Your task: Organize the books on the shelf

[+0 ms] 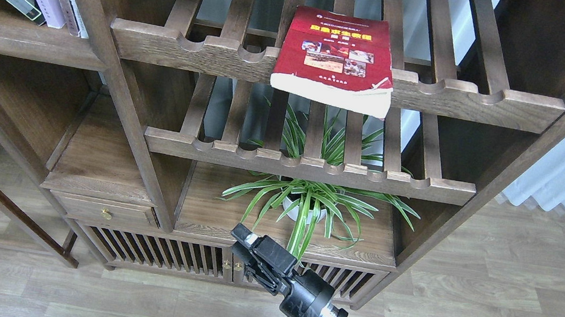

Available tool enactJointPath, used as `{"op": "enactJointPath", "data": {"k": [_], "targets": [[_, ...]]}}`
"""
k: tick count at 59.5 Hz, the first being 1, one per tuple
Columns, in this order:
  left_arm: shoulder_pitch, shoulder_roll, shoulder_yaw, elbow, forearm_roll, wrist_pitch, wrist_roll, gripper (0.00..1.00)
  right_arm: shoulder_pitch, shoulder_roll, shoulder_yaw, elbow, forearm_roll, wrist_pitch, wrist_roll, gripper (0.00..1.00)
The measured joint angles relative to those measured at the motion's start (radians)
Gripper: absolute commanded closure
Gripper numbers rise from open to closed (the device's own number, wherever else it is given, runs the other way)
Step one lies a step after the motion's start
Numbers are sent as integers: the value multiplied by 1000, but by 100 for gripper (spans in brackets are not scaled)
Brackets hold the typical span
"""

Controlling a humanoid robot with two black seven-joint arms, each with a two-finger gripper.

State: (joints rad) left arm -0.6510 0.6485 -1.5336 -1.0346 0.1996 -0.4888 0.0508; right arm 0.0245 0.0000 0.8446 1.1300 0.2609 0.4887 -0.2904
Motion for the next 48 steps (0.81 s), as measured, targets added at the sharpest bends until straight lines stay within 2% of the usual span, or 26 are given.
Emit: {"op": "enactJointPath", "data": {"k": [11,27,39,48], "targets": [[83,-1,-54,-50,-13,0,0,49,0,0,1,0,-4,0,0,21],[259,-3,-106,-144,-72,0,-2,48,0,0,2,1,-4,0,0,21],[328,-3,-149,-195,-93,0,-2,42,0,0,2,2,-4,0,2,21],[409,-3,-160,-251,-108,0,-1,34,0,0,3,4,-4,0,2,21]]}}
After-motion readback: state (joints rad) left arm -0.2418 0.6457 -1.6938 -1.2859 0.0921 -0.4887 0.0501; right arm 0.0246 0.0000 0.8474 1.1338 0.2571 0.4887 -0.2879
